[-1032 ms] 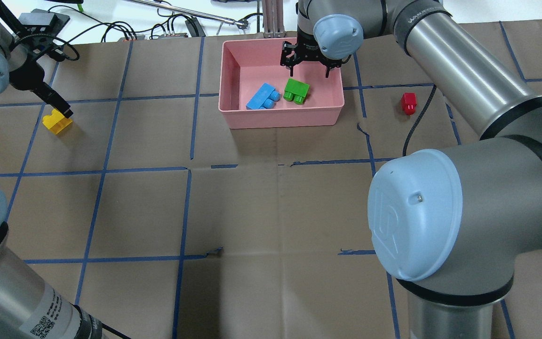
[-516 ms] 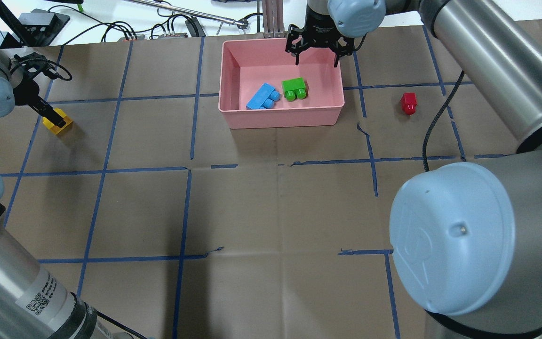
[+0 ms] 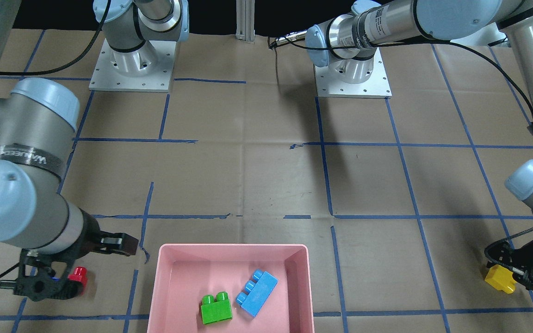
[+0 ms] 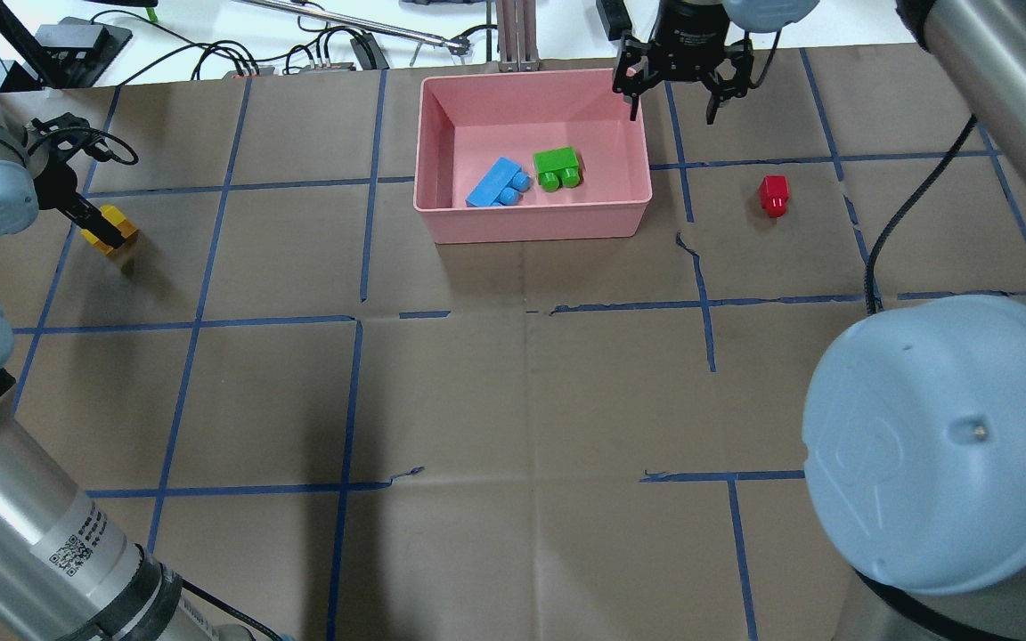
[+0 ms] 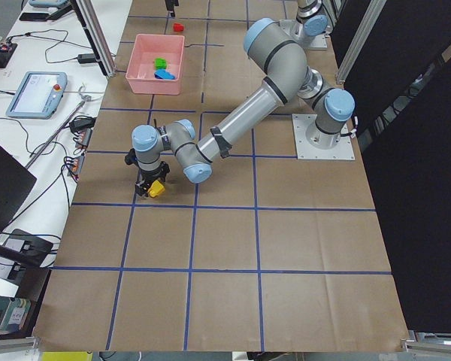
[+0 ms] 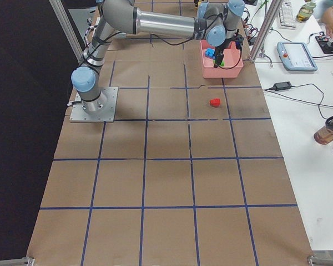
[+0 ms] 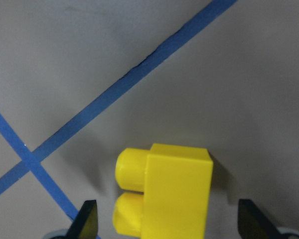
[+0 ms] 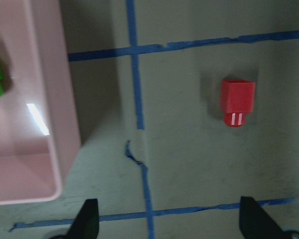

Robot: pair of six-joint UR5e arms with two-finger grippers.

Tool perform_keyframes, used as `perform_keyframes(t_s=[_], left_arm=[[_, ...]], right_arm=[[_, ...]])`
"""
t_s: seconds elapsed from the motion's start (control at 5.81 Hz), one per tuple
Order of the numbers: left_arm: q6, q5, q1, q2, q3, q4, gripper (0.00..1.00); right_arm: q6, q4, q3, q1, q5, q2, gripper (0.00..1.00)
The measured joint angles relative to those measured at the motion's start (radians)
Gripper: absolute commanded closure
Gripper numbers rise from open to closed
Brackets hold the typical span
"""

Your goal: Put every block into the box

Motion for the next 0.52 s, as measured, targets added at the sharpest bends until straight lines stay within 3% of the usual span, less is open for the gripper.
perform_keyframes(t_s=[0.17, 0.52], left_arm=[[-0.004, -0.002, 0.003, -0.009, 0.001, 0.002, 0.56], [-0.01, -0.005, 0.004, -0.009, 0.0, -0.009, 0.94]], right_arm=[[-0.092, -0.125, 0.107, -0.078, -0.004, -0.009, 0.01], [-0.146, -0.385, 0.245, -0.128, 0.0, 0.024, 0.01]])
